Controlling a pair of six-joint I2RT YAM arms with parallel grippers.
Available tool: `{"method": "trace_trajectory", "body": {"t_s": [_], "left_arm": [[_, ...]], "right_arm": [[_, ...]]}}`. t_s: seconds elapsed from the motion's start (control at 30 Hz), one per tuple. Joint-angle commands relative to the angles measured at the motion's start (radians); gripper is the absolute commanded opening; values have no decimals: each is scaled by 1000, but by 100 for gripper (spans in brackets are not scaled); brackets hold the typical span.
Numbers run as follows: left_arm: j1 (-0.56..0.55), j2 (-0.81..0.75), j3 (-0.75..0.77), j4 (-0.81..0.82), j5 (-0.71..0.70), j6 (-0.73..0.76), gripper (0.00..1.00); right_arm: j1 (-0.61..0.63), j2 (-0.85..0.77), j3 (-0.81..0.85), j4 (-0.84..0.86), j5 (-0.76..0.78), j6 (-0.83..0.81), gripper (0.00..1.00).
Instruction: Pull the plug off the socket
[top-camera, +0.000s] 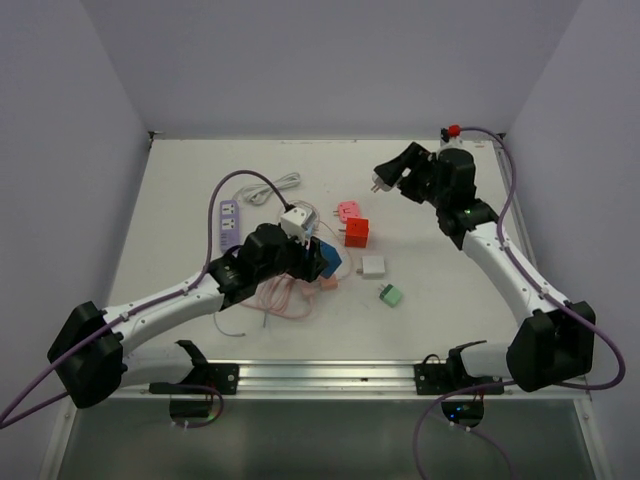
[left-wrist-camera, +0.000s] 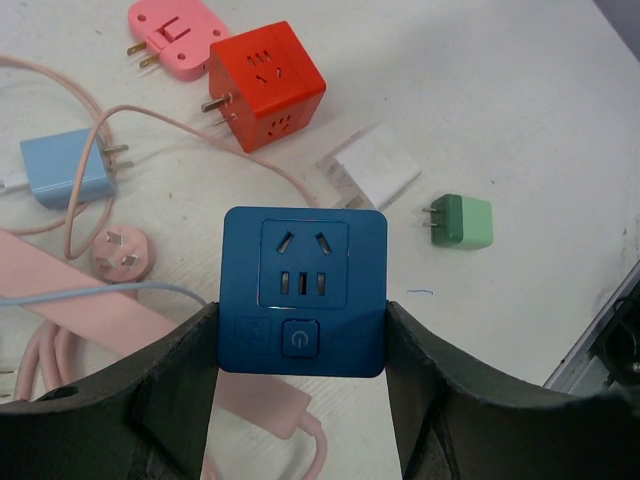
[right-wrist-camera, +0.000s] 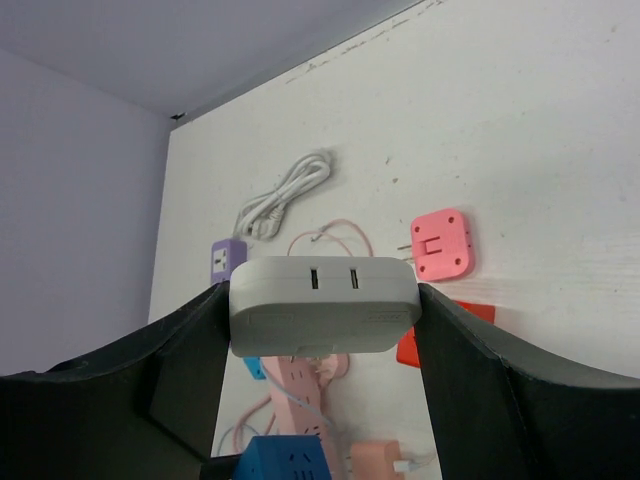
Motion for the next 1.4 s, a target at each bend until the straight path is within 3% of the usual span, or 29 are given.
{"method": "trace_trajectory", "body": {"t_s": [0.0, 0.17, 0.27, 0.5, 0.73, 0.83, 1.0, 1.13, 1.37], "left_arm": [[-1, -46, 9, -5, -32, -6, 0], [10, -55, 52, -55, -144, -2, 0], [52, -37, 73, -76, -176, 0, 0], [194, -29, 76, -92, -237, -11, 0], [286, -9, 101, -131, -319, 24, 0], [356, 0, 104, -143, -331, 17, 0], [476, 11, 98, -152, -366, 9, 0], [568, 31, 95, -154, -373, -3, 0], [731, 130, 115, -140, -389, -61, 0]], "right_arm": [[-6, 0, 63, -46, 31, -72, 15], [-6, 52, 80, -217, -35, -148, 25], [-4, 80, 36, -294, -67, -175, 26], [-4, 126, -116, -438, 20, -233, 29], [-6, 215, -132, -481, 106, -264, 34], [-6, 273, -115, -481, 100, -270, 47], [-5, 333, -78, -483, 68, -289, 60], [-4, 305, -61, -494, 69, -301, 80], [-4, 212, -3, -566, 95, -347, 97]]}}
